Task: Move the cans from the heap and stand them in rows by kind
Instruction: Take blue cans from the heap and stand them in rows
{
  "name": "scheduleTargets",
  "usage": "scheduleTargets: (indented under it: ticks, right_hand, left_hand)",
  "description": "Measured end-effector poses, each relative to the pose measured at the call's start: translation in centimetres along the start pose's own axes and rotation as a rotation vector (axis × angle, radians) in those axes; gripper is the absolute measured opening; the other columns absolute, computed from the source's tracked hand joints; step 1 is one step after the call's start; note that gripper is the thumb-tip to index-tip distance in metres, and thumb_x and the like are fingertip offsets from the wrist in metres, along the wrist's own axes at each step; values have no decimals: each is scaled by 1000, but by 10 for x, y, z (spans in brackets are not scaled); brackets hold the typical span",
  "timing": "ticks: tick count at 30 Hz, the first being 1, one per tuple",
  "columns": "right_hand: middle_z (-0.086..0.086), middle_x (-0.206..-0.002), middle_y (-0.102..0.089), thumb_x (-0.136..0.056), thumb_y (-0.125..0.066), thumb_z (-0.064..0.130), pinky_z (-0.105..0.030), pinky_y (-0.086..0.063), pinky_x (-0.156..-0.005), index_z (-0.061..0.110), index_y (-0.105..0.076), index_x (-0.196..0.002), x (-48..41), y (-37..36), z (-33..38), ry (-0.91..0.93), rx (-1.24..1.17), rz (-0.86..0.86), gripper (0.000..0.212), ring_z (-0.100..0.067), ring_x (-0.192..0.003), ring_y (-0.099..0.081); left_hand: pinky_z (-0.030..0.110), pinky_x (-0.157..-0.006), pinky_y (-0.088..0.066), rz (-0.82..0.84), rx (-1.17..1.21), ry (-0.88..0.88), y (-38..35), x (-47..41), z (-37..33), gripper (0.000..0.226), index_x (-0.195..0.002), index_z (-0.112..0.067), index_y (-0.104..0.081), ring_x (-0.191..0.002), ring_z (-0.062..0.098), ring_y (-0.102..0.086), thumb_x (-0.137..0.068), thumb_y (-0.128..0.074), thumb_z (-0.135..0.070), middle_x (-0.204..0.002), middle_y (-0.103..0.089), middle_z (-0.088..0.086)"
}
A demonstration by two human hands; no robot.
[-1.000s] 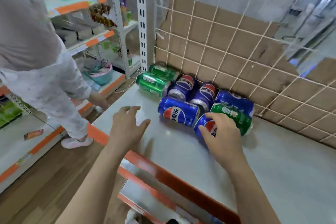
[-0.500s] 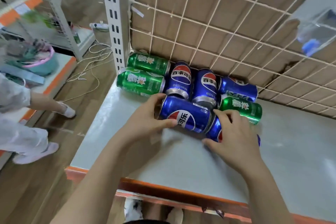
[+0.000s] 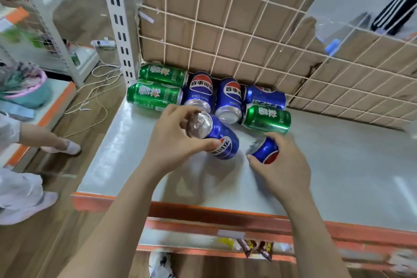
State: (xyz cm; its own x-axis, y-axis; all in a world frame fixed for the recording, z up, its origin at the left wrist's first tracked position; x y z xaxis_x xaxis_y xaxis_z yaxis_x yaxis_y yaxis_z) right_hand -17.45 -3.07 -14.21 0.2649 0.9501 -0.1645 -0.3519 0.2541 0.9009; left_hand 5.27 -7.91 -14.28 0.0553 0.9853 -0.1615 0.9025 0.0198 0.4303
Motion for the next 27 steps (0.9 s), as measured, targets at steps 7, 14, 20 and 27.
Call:
scheduleTargets:
  ticks: [7, 14, 20, 27]
  right_hand:
    - [4, -92, -62, -66, -80, 26, -20, -46, -70, 17, -60, -104, 32, 84, -105, -287, -777, -297, 45, -18, -86, -59]
    - [-8, -102, -64, -52, -64, 57, -39, -52, -82, 22, -65, -100, 98, 165, -197, -259, -668, -391, 59, -19, -89, -63]
    - [-4, -103, -55, -63, -79, 38, -30, -46, -83, 19, -57, -96, 168, 227, -279, -278, -529, -478, 44, -18, -94, -56]
    - [15, -85, -49, -67, -80, 32, -18, -36, -68, 28, -56, -82, 232, 279, -370, -389, -372, -582, 29, 0, -74, -50]
  left_hand:
    - [12, -67, -40, 25, -152, -184, -56, 35, -82, 69, -97, -32, -67, -76, -1, -52, -40, -64, -71, -87, -48, -17]
    - [27, -74, -47, 186, -221, -329, -164, 89, -180, 61, -103, -23, -67, -83, 13, -53, -52, -83, -50, -85, -44, -14]
    - [24, -76, -41, 307, -121, -411, -263, 146, -241, 55, -93, -28, -66, -74, 0, -50, -46, -83, -51, -81, -44, -17]
    - [21, -72, -45, 516, -70, -518, -371, 201, -304, 46, -89, -32, -63, -76, -2, -52, -52, -86, -47, -89, -53, -10]
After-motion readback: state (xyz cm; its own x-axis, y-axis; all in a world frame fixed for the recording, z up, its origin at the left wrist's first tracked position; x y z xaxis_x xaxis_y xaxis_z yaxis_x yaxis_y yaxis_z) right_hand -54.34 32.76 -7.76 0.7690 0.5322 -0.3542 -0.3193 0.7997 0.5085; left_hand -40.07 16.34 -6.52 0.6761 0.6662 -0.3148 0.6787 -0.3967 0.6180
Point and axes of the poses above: each hand's wrist, its own x-axis away from the middle knuckle, its own y-axis out of the back of the hand, z = x × y, the point moved 7 cm from there along -x, towards the middle knuckle
